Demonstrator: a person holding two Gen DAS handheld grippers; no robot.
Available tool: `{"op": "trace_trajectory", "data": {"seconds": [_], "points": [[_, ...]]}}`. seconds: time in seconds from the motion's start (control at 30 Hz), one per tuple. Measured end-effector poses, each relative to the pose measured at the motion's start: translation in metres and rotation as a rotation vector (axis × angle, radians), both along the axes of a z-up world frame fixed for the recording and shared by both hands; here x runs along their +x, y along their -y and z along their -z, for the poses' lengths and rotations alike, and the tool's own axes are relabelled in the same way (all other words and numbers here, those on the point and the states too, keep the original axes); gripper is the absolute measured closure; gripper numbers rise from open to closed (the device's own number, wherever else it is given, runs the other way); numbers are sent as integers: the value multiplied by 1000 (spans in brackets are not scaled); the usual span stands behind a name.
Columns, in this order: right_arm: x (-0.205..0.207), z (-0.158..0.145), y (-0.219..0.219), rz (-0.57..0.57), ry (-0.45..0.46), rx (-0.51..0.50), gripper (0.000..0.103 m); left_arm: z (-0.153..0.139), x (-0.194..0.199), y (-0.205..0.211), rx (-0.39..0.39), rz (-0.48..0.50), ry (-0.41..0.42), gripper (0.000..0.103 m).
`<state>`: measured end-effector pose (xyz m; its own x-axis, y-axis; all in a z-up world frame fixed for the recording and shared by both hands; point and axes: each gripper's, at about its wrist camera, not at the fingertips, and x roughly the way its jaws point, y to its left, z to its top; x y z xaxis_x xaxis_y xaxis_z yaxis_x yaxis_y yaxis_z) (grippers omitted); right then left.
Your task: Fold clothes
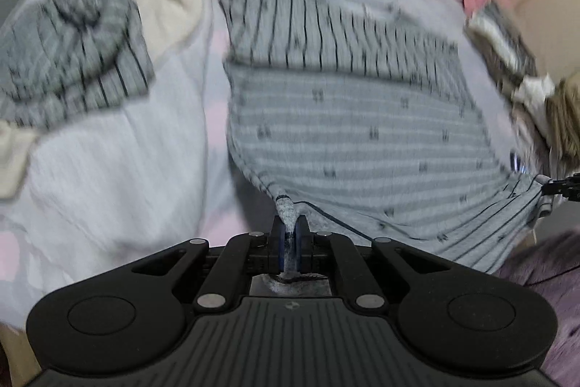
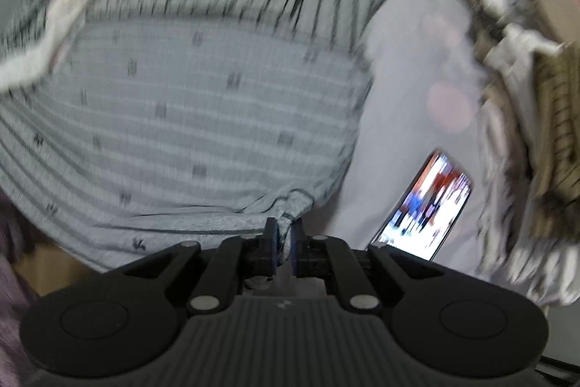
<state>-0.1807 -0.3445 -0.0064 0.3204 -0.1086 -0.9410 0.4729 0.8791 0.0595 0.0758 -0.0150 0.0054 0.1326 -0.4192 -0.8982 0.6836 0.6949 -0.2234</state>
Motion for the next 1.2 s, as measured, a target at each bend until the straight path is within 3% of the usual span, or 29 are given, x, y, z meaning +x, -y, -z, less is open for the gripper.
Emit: {"op": "trace_trajectory", "data": {"seconds": [0.27,0.57,0.77,0.9,1.2], "points": [[25,-61,73,113,230,-91,97,-42,54,28,-104,-65,139,100],[89,-82,147,193,325,-196,97,-52,136,101,-117,-103,284,100],[152,-60,197,222,301,-237,97,-28,198,166,-80,-126,311,100],[187,-26,230,254,260,-223,97,11,231,209,-23,-131,310,100],[235,56,272,303,182,-171,97,96,276,244,45,-208,227,100]]}}
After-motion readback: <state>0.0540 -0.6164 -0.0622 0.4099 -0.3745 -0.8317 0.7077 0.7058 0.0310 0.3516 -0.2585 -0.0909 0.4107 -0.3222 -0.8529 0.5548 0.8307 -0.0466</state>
